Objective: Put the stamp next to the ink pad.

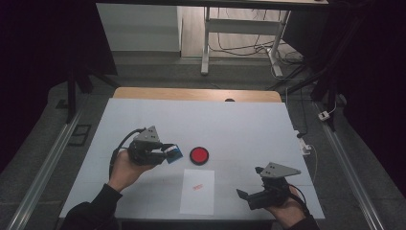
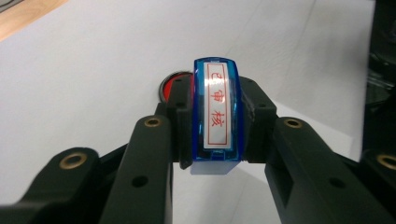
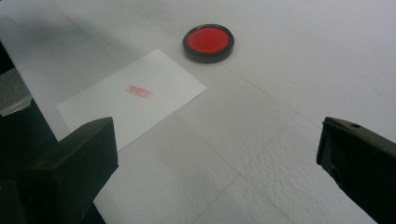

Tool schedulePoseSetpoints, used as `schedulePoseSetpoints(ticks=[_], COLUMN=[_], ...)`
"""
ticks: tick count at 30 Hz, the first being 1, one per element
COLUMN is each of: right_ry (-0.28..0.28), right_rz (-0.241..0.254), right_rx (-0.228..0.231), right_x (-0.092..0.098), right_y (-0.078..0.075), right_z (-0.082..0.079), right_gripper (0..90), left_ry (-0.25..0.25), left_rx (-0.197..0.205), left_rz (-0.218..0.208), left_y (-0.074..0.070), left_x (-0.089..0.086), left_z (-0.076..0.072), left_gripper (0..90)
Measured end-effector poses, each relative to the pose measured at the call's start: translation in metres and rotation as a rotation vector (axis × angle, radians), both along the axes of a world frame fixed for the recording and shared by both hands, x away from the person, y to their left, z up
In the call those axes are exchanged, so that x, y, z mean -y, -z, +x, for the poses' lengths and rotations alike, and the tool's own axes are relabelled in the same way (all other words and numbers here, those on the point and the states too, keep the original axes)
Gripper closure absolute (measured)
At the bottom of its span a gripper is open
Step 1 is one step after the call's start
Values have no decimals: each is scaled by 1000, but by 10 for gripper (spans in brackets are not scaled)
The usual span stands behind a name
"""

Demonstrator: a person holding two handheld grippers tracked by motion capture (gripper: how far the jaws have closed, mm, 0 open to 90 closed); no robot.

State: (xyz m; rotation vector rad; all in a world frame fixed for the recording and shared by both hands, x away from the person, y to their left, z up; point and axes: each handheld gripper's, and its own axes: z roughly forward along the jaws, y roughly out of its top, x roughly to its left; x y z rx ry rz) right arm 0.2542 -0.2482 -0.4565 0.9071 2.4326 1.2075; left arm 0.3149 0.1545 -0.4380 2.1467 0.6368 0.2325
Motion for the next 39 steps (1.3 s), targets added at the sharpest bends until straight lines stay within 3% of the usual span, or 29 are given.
schedulePoseSetpoints(ticks=[14,20,32,39], right_ry=[67,87,104,96], right_rz=[-24,-7,19,9], right_rx=[-39,-33,-31,-34], right_x=[23,30,38,37], right_y=[4,1,0,0], right_z=[-7,-10,-13,-13], right_gripper=[0,0,0,0], left_ry=[-85,-136,-213,-220], left_rx=[-38,-71,-109,-109], left_rz=[62,77,109,134], left_y=[16,25,44,55], left_x=[-15,-24,-40,-43], left_z=[13,19,29,33], left_gripper=[694,694,695,695])
